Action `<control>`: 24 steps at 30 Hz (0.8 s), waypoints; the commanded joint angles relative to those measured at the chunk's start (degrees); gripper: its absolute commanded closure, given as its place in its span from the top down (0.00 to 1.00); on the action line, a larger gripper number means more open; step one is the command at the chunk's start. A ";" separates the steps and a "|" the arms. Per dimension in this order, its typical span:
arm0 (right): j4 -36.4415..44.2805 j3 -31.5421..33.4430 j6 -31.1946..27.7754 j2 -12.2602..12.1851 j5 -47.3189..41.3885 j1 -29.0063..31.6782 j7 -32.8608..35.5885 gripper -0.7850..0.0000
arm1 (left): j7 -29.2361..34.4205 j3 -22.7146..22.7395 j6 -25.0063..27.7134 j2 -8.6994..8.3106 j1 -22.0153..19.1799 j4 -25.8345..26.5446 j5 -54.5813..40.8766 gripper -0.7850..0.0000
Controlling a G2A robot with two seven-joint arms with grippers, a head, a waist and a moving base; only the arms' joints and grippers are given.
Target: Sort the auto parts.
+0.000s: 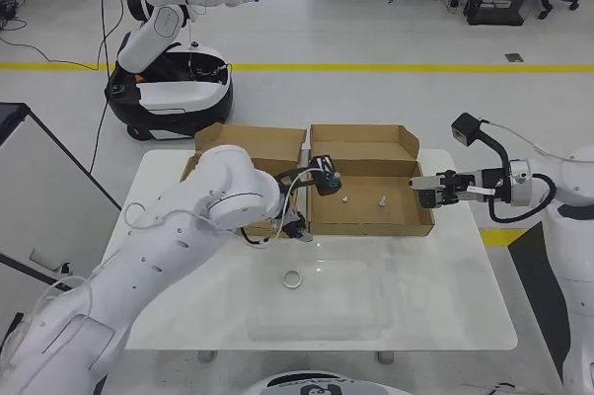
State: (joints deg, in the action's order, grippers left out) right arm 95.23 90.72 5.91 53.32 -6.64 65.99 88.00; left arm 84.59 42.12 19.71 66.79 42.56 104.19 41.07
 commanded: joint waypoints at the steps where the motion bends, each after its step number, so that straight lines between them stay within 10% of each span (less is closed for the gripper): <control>1: 0.00 0.00 0.00 0.00 0.00 0.00 0.00 1.00 | -0.37 -1.64 0.36 -0.42 -0.50 0.30 -1.39 1.00; 24: 0.00 0.00 0.00 0.00 0.00 0.00 0.00 1.00 | 0.88 -7.95 -0.90 -1.56 -1.87 -0.29 -9.98 1.00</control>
State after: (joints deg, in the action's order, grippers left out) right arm 95.23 90.72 5.91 53.32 -6.64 65.99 88.00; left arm 84.81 35.06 19.50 65.19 41.21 104.18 32.18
